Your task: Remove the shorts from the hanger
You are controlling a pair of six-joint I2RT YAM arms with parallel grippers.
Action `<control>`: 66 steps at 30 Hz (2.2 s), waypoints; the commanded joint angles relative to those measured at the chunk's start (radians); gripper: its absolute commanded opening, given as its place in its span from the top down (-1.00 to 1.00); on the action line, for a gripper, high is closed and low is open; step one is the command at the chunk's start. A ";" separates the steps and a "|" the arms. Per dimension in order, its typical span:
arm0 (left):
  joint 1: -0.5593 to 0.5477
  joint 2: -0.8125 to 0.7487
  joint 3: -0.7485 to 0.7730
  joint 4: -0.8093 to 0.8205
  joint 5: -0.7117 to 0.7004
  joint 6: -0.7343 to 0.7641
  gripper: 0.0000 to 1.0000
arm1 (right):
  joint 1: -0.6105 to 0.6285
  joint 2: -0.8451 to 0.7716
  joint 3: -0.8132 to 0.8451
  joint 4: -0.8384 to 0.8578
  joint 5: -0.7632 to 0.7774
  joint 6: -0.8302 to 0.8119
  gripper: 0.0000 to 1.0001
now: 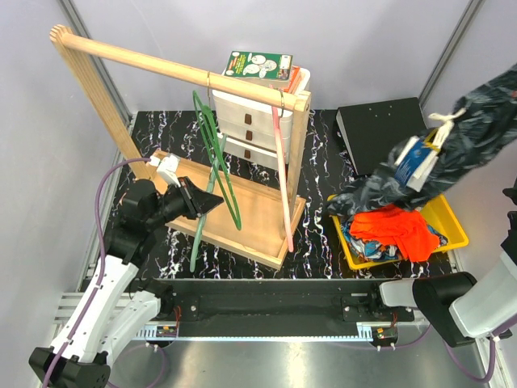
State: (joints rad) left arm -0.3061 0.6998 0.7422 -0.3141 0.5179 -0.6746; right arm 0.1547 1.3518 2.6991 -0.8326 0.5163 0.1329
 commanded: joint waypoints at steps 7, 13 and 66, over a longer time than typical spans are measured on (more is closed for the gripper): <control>0.001 -0.006 0.029 -0.129 -0.007 0.043 1.00 | 0.034 0.020 -0.044 0.245 0.200 -0.265 1.00; 0.001 -0.023 0.019 -0.131 -0.025 0.024 1.00 | 0.034 -0.072 -0.264 0.204 0.148 -0.141 1.00; 0.001 -0.178 0.046 -0.298 -0.317 -0.022 1.00 | 0.034 -0.511 -1.716 0.007 -0.154 0.534 1.00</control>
State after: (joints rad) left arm -0.3061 0.5243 0.7815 -0.5190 0.2600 -0.7067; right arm 0.1833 0.7990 1.0340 -0.8162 0.4046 0.5751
